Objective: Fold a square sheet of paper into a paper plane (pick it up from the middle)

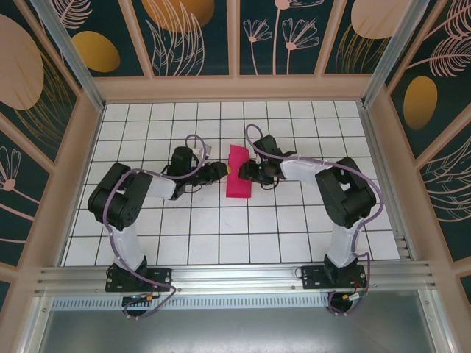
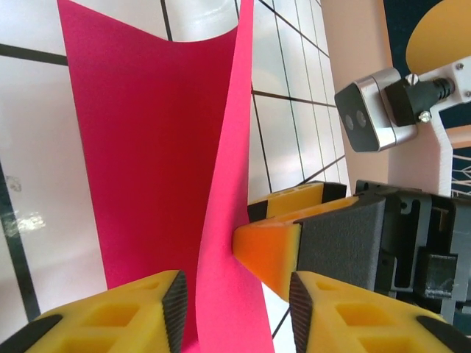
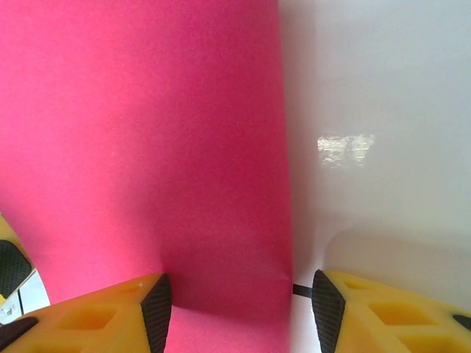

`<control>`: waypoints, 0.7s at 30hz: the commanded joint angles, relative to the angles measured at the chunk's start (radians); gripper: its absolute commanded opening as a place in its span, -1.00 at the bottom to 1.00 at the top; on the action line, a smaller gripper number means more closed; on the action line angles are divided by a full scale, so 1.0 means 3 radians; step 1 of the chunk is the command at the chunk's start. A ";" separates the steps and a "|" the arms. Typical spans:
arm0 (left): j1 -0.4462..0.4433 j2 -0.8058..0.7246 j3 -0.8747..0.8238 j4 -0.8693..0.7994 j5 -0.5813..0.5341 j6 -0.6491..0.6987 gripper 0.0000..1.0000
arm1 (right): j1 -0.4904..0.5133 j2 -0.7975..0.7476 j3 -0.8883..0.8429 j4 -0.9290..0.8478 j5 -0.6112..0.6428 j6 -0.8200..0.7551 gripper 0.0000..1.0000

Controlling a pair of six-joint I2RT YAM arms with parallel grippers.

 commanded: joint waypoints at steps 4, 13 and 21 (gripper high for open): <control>-0.0008 0.0173 0.0108 0.0243 0.0126 0.0018 -0.21 | -0.0008 -0.0087 0.0011 0.0083 -0.0126 0.0052 0.11; -0.0007 0.0194 0.0086 0.0222 0.0011 0.0086 -0.08 | -0.0024 -0.0099 -0.0019 0.0089 -0.0138 0.0082 0.10; -0.0005 0.0057 0.0003 0.0153 -0.0256 0.0220 0.07 | -0.0046 -0.0122 -0.0070 0.0118 -0.0109 0.0136 0.04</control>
